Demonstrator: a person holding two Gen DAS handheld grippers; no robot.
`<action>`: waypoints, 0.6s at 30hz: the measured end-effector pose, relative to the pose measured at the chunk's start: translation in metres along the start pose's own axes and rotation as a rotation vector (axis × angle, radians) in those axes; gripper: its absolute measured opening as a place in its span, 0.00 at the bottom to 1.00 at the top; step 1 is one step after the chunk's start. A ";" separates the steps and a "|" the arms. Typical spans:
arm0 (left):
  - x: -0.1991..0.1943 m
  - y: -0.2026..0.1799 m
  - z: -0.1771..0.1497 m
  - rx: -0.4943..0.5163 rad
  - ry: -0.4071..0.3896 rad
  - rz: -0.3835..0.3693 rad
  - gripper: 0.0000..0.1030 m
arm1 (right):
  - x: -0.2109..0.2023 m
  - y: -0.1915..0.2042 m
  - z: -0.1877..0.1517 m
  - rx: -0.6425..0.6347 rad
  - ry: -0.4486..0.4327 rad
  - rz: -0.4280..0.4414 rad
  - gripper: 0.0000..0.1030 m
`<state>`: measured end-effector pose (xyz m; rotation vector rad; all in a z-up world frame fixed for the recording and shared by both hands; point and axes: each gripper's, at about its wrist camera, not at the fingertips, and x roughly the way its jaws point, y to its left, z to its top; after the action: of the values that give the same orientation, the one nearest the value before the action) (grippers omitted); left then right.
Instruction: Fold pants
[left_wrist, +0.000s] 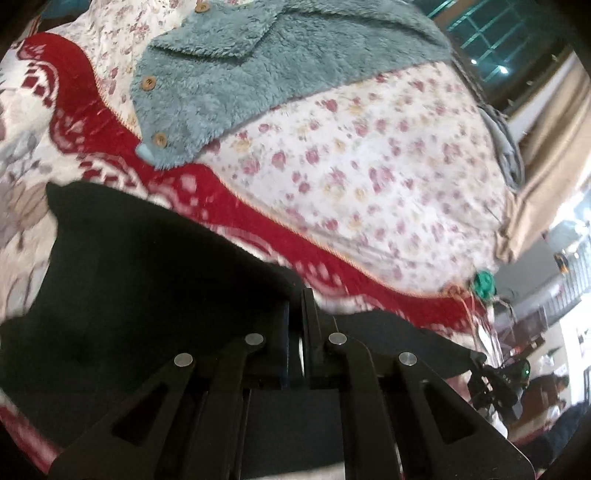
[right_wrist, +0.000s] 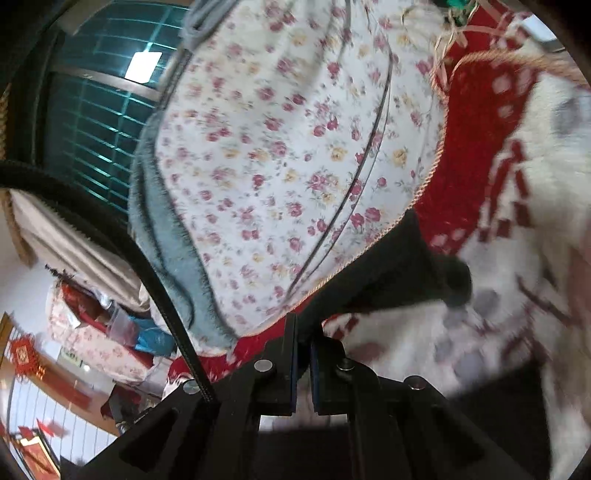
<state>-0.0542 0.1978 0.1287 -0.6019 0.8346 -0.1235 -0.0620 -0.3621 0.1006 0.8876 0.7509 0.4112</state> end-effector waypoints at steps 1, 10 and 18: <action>-0.006 0.003 -0.014 0.009 0.011 0.008 0.04 | -0.009 -0.002 -0.011 0.001 0.006 -0.004 0.05; 0.016 0.038 -0.093 0.013 0.127 0.168 0.05 | -0.022 -0.081 -0.085 0.184 0.066 -0.095 0.06; 0.007 0.029 -0.081 0.015 0.087 0.153 0.04 | -0.020 -0.069 -0.073 0.103 0.032 -0.087 0.05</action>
<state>-0.1120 0.1826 0.0666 -0.5201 0.9603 -0.0169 -0.1276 -0.3746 0.0234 0.9432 0.8434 0.3123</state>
